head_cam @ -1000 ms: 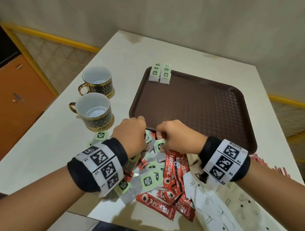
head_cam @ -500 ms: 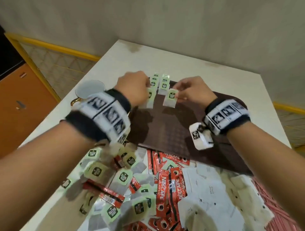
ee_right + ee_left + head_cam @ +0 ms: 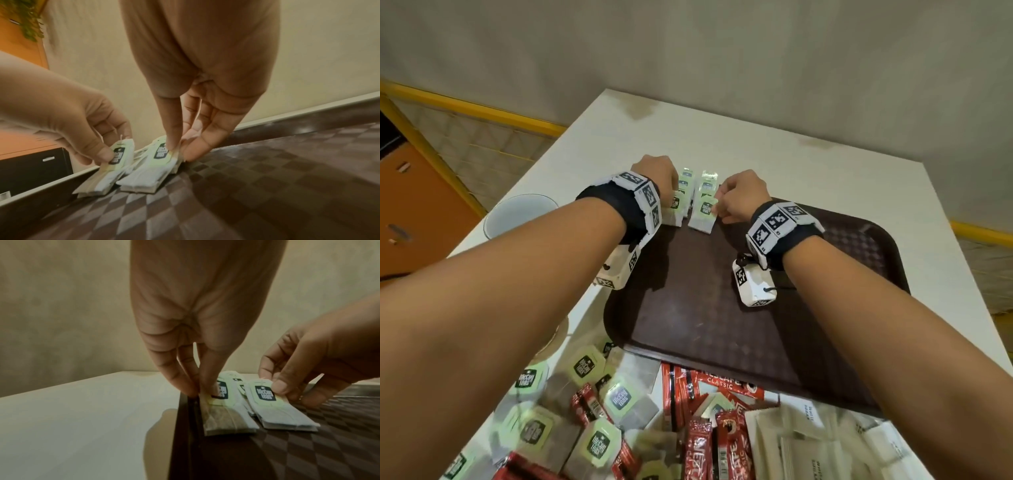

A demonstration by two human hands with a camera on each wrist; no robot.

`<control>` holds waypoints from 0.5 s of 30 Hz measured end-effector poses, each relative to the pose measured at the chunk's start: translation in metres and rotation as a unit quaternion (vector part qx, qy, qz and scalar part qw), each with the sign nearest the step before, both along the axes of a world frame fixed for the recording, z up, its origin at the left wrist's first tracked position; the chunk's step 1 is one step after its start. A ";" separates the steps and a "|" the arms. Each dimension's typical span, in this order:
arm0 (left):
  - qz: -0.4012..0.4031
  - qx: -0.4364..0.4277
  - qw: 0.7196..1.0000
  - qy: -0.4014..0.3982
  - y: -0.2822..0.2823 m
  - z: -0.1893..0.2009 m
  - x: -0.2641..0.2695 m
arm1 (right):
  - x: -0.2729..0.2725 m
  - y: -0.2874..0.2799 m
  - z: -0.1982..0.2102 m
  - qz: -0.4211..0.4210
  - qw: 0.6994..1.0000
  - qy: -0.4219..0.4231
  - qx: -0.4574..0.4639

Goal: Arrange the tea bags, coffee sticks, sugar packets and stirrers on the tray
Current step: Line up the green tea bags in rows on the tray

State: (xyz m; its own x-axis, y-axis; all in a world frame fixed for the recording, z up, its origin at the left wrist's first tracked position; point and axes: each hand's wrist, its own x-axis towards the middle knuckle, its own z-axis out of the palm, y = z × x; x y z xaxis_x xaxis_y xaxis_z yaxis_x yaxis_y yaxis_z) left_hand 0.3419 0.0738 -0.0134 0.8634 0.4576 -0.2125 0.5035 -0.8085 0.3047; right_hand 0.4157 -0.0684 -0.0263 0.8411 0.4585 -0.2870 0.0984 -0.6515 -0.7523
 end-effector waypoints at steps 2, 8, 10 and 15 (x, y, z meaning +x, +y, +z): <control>-0.005 0.000 1.000 -0.008 -0.002 -0.001 0.003 | 0.000 0.002 -0.001 0.000 1.000 0.003 -0.002; 0.000 0.014 1.000 -0.019 -0.009 -0.006 0.011 | 0.001 0.007 -0.006 -0.008 1.000 -0.012 -0.005; 0.003 0.019 1.000 -0.022 -0.008 -0.006 0.013 | 0.002 0.008 -0.007 -0.016 1.000 -0.016 -0.001; 0.011 0.023 0.999 -0.024 0.001 -0.009 0.015 | 0.002 0.012 -0.008 -0.012 1.000 -0.024 -0.001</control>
